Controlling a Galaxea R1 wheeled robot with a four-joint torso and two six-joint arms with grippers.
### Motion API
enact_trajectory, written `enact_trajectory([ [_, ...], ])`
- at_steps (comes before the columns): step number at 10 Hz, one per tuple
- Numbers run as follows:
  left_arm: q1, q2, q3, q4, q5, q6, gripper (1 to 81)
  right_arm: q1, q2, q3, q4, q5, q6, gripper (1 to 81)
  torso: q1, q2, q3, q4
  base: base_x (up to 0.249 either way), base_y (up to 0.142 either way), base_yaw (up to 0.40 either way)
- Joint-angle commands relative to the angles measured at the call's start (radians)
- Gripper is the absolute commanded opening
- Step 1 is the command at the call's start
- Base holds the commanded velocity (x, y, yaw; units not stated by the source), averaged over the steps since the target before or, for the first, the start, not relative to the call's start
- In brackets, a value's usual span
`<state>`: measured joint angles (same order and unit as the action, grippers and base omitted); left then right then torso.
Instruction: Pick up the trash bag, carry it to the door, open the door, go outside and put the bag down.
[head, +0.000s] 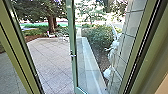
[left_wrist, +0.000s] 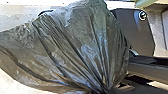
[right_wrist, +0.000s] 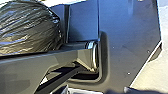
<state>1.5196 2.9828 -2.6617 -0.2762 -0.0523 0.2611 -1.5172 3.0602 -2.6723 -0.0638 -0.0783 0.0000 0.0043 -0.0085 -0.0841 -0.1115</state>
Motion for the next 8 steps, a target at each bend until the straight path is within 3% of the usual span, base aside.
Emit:
enact_trajectory([
  [1,-0.035,-0.002,0.003,0.011,0.062,0.006,1.0,0.036,0.016,0.011,-0.005,-0.067,-0.009,81.1,0.000,0.000,0.000,0.000,0.000,0.000,0.000],
  [8,-0.035,0.001,-0.001,0.006,0.057,0.003,1.0,0.030,0.016,0.008,-0.002,-0.067,-0.009,81.1,0.000,0.000,0.000,0.000,0.000,0.000,0.000],
])
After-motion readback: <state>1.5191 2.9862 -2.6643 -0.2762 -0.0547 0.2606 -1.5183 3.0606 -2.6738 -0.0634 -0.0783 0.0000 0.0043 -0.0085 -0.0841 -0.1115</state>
